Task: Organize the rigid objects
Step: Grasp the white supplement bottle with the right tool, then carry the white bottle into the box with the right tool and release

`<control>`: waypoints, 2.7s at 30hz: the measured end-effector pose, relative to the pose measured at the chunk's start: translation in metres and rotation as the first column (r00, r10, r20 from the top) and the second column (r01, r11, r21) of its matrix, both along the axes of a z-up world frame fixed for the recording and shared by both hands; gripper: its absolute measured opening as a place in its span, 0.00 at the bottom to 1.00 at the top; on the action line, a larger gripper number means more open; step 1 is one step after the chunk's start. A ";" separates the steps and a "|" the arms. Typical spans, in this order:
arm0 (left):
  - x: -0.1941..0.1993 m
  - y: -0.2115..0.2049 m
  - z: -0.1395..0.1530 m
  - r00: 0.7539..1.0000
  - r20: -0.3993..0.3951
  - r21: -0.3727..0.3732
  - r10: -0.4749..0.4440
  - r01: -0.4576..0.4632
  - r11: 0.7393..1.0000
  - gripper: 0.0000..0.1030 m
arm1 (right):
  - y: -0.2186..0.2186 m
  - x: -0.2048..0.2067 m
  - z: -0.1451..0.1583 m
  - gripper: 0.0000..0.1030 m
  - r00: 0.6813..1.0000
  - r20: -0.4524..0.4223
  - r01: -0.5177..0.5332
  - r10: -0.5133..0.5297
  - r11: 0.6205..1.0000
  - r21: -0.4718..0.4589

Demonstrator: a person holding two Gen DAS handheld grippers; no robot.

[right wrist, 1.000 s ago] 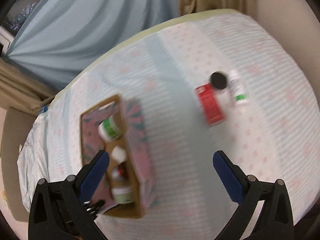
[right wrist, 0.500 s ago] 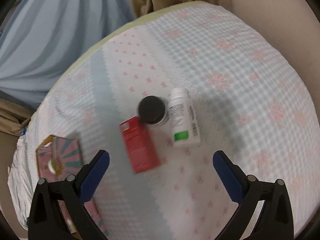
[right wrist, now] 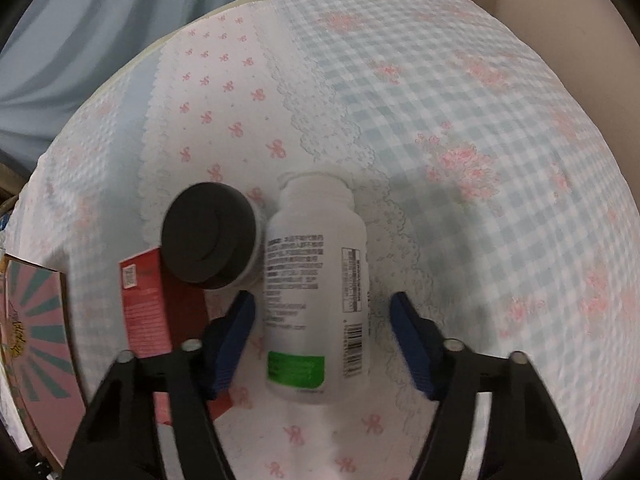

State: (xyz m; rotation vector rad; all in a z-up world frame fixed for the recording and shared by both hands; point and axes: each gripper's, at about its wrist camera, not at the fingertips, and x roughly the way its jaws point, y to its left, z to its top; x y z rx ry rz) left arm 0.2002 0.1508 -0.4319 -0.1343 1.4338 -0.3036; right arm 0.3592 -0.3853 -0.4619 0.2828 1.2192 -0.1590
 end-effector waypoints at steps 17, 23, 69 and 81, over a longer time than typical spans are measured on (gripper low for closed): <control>0.004 -0.004 -0.002 1.000 -0.005 -0.001 -0.013 0.013 1.000 0.21 | -0.006 -0.004 0.000 0.45 0.998 -0.005 0.057 -0.056 0.996 0.068; 0.003 -0.002 -0.002 1.000 -0.004 -0.006 -0.012 0.011 1.000 0.21 | -0.022 -0.033 0.016 0.45 0.985 0.014 0.164 -0.169 0.969 0.185; 0.000 0.033 -0.003 0.999 -0.009 -0.113 0.035 -0.036 0.993 0.21 | 0.373 -0.060 0.065 0.45 0.949 -0.002 -0.296 0.316 0.890 0.347; 0.000 0.031 -0.002 1.000 -0.002 -0.098 0.028 -0.028 0.995 0.21 | 0.368 -0.057 0.069 1.00 0.956 -0.008 -0.276 0.294 0.905 0.325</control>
